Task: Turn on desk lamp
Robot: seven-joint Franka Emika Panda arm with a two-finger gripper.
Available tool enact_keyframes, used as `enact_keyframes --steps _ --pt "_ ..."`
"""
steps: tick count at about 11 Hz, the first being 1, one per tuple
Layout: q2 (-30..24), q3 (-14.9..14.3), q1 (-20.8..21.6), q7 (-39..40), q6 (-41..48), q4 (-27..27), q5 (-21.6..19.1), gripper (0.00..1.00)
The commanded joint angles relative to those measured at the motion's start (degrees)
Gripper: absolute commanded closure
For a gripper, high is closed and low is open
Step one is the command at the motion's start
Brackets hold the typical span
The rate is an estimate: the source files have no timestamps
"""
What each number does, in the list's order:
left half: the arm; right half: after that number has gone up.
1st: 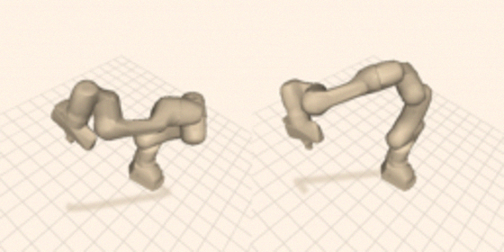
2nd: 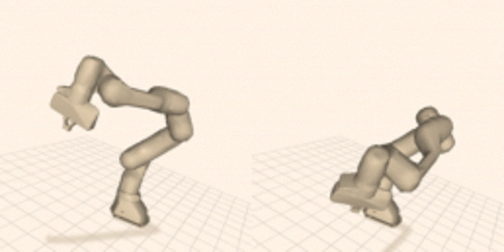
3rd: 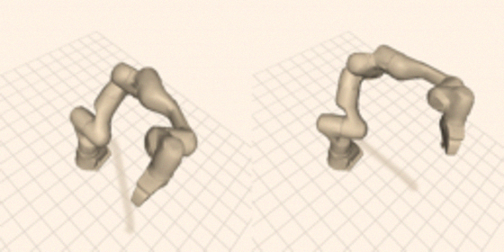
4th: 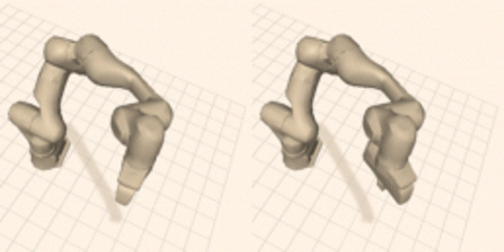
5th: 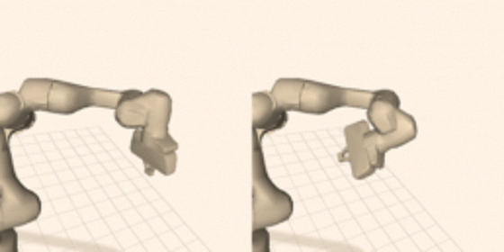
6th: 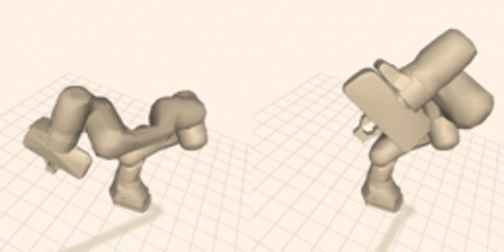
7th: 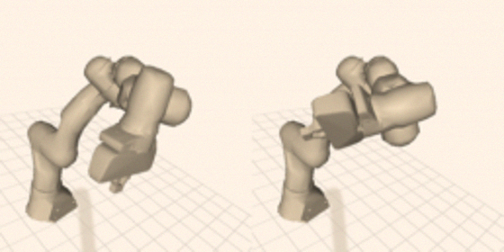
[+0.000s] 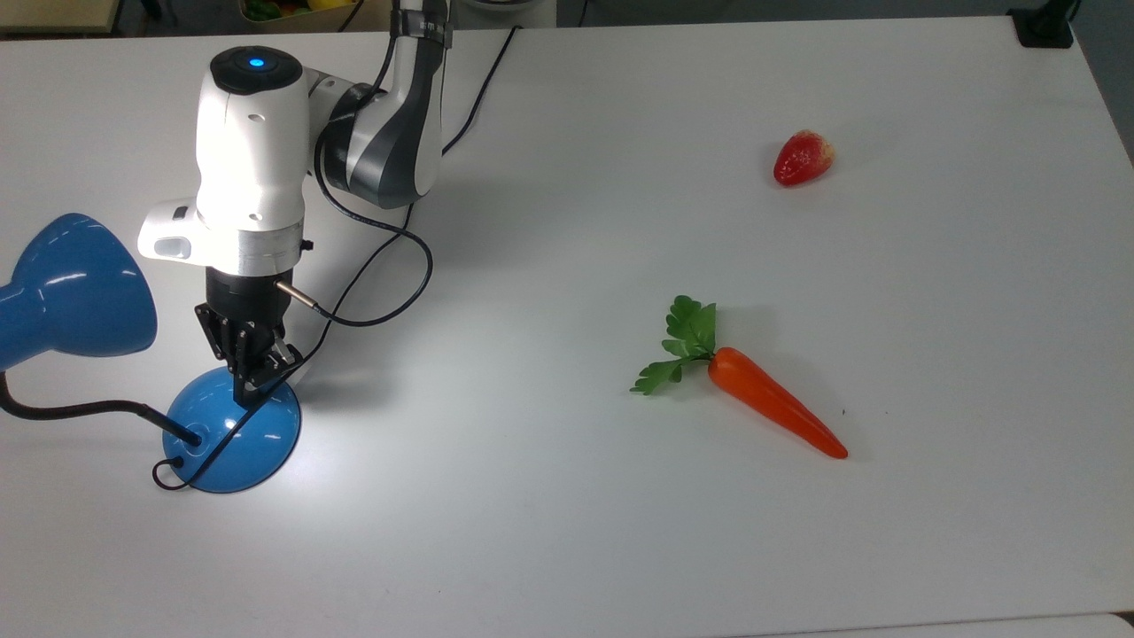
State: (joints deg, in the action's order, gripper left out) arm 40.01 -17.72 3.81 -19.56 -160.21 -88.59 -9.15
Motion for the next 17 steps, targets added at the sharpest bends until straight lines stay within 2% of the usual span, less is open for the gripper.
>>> enact_keyframes --steps 1,4,6,12,14,16,17 --pt "1.65 -0.03 0.14 -0.92 -0.89 1.49 -0.78 1.00" --pt "-1.33 -0.03 0.23 -0.57 -0.10 0.00 -0.78 1.00" --pt "-3.70 -0.03 0.49 -0.31 4.09 -0.89 -0.78 1.00" --pt "-12.05 0.14 0.84 6.27 26.49 -0.97 -1.13 1.00" --pt "-16.00 1.63 0.67 10.57 36.41 -0.97 -1.13 1.00" --pt "-20.65 1.64 0.84 16.45 46.08 -1.67 -1.13 0.99" --pt "-23.55 1.64 0.67 19.53 51.53 -2.37 -1.13 0.94"
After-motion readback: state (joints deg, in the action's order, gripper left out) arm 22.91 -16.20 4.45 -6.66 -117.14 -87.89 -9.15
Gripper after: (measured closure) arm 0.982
